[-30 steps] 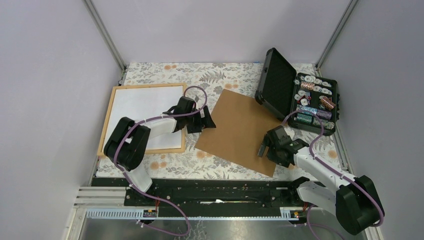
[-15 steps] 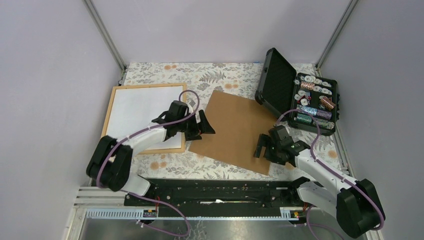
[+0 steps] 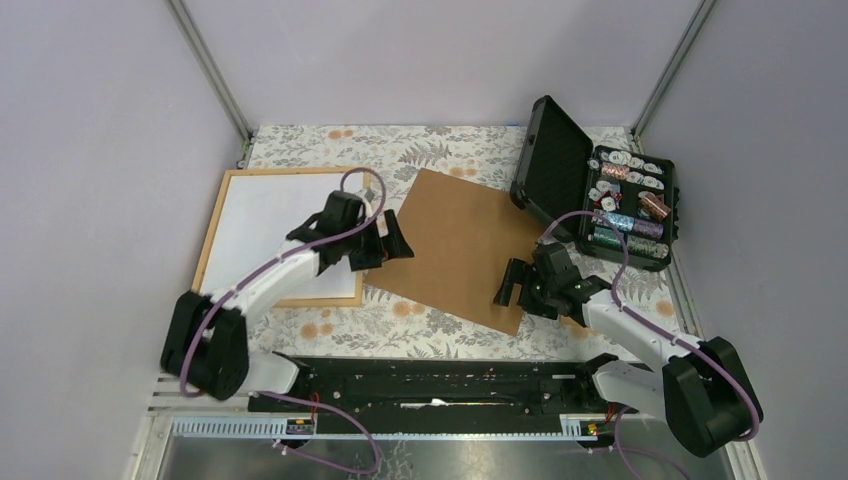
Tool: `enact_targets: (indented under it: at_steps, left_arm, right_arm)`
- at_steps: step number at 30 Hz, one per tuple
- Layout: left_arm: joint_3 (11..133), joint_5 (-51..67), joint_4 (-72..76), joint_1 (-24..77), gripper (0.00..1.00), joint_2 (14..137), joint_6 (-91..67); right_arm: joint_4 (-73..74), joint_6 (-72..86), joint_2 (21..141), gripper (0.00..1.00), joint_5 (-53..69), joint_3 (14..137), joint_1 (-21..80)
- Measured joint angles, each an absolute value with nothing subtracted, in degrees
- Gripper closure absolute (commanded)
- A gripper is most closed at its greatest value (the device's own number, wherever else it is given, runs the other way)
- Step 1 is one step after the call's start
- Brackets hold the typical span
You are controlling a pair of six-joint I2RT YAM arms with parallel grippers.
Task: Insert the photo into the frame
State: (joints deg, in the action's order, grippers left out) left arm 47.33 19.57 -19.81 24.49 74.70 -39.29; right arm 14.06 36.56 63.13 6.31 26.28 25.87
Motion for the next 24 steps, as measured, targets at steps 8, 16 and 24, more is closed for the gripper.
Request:
enact_targets:
  at_steps: [8,16,24]
  left_arm:
    - [63.3,5.5,-21.4,24.9,0.01,94.3,-32.8]
    - [68.6,-2.1,-23.1,25.7,0.03,106.2,-31.3]
    - [68.3,0.4,-22.0,26.6,0.05,106.5,-32.1]
  right_arm:
    - [16.3,37.2,64.5,0.00,2.1,27.8,25.9]
    - [16.4,37.1,66.0,0.00,1.9,28.8,25.9]
    - [16.3,36.6,67.2,0.00,2.0,29.5,25.9]
